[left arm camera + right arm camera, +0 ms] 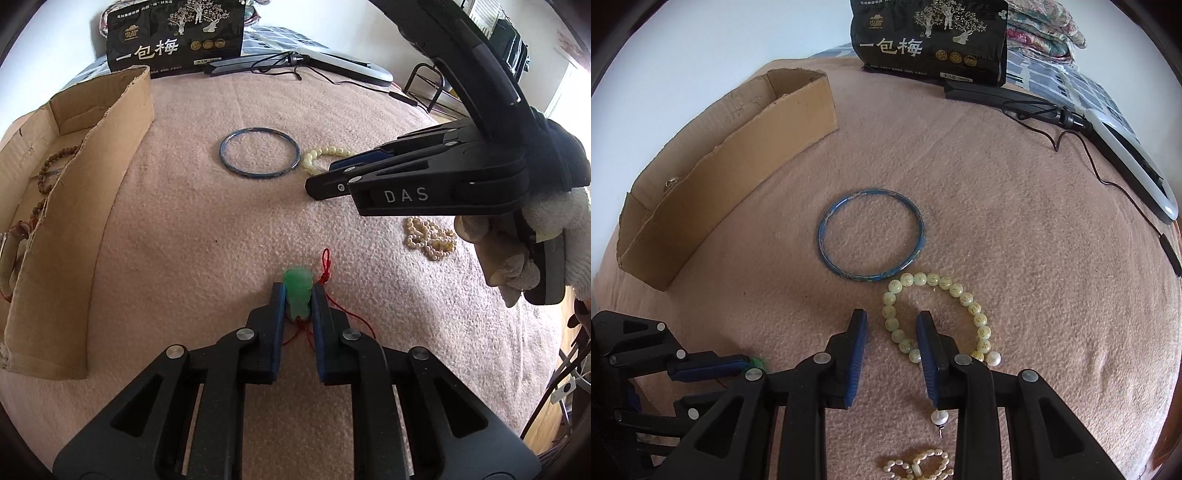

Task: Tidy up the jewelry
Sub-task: 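Grasp the green jade pendant with the left gripper while the right gripper grasps the cream bead bracelet, then carry the pendant with the left tool while the right tool carries the bracelet to the box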

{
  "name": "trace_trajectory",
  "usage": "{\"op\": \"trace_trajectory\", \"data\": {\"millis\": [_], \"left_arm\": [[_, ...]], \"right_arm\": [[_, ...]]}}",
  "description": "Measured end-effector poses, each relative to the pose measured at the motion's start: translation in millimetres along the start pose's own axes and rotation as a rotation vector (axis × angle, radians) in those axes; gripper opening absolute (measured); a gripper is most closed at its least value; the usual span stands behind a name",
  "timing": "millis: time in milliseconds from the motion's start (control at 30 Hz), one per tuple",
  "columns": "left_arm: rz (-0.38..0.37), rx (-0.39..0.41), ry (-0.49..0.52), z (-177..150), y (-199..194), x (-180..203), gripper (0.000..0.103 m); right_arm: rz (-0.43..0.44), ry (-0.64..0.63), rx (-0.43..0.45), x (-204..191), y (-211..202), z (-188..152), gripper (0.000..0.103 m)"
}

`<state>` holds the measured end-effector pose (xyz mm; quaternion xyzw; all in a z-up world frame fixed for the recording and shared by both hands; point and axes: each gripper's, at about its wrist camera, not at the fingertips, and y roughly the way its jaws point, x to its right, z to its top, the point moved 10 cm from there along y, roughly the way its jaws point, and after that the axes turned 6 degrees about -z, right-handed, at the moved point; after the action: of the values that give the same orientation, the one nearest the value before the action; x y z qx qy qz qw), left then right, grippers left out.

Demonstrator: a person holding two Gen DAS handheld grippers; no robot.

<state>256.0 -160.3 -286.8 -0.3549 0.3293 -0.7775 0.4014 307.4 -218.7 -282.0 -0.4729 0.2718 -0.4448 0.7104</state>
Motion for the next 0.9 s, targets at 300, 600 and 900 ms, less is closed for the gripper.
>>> {"op": "trace_trajectory", "data": {"millis": [300,600,900], "left_arm": [[-0.009,0.0,-0.013,-6.3,-9.9,-3.5,0.013],[-0.006,0.028,-0.004,-4.1,-28.4,0.3,0.013],[0.019,0.081,0.006,2.8,-56.9,2.4,0.012]], "right_arm": [[-0.04,-0.001,-0.021,1.7,-0.6,-0.6,0.007],[-0.03,0.062,0.012,3.7,-16.9,-2.4,0.005],[-0.016,0.139,0.091,10.2,-57.0,2.1,0.005]]}}
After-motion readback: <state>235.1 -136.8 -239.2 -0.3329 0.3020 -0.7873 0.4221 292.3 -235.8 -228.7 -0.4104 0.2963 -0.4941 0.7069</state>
